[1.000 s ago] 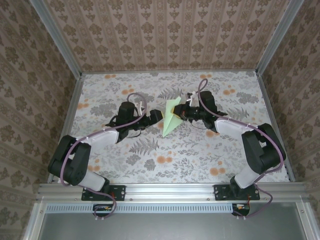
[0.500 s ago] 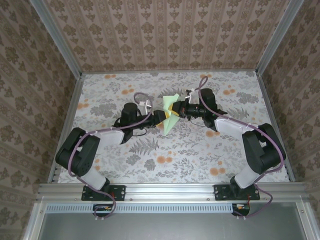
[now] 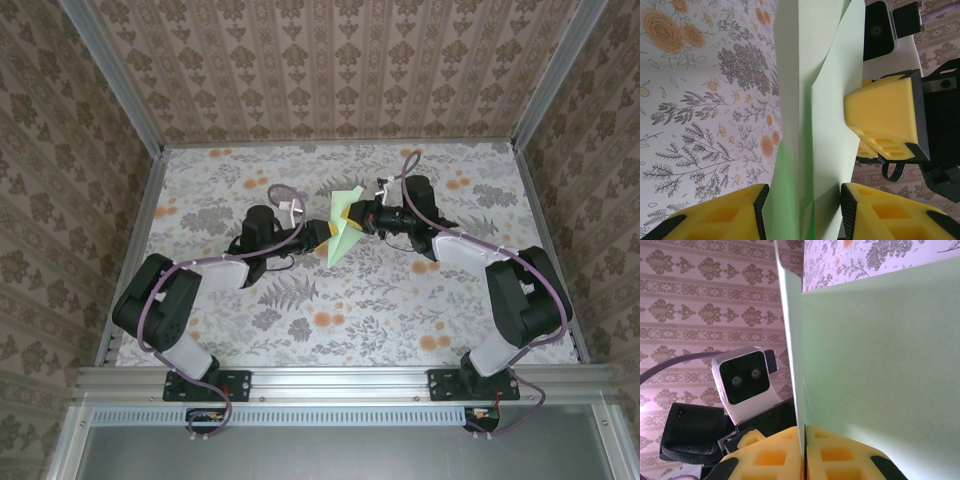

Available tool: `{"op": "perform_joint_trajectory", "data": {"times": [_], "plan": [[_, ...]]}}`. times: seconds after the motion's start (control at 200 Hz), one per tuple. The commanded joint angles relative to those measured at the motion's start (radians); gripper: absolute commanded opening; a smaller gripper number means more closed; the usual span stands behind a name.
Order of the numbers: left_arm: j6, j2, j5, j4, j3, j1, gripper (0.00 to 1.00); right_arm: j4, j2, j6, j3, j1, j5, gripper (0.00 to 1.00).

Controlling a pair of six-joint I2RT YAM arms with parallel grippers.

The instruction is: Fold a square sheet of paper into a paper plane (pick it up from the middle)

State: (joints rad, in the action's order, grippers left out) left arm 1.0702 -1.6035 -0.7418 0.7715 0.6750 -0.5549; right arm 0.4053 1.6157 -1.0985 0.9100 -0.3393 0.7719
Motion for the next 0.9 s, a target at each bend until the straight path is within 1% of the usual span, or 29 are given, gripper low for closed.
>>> {"op": "perform_joint_trajectory", "data": {"times": [0.0,0.06,0.215,0.36,0.675,0.835,0.895], "plan": [[-0.004,0.015,-0.026,0.033,-0.012,0.006,0.44,-0.027,-0.001,0.026,0.010,0.008,0.029,0.10],[-0.005,0.018,-0.025,0.034,-0.012,0.005,0.43,-0.026,0.005,0.028,0.011,0.007,0.035,0.10],[-0.006,0.019,-0.022,0.032,-0.012,0.006,0.34,-0.010,0.017,0.027,0.005,0.008,0.047,0.10],[-0.004,0.020,-0.024,0.029,-0.007,0.006,0.28,-0.001,0.028,0.026,0.000,0.007,0.064,0.11],[-0.004,0.019,-0.017,0.026,-0.010,0.012,0.16,-0.013,0.039,0.034,-0.001,0.008,0.077,0.15],[-0.008,0.023,-0.012,0.022,-0.016,0.016,0.09,-0.044,0.035,0.041,0.006,0.008,0.074,0.22],[-0.013,0.027,-0.007,0.012,-0.021,0.021,0.08,-0.091,0.031,0.052,0.014,0.015,0.061,0.30]]}}
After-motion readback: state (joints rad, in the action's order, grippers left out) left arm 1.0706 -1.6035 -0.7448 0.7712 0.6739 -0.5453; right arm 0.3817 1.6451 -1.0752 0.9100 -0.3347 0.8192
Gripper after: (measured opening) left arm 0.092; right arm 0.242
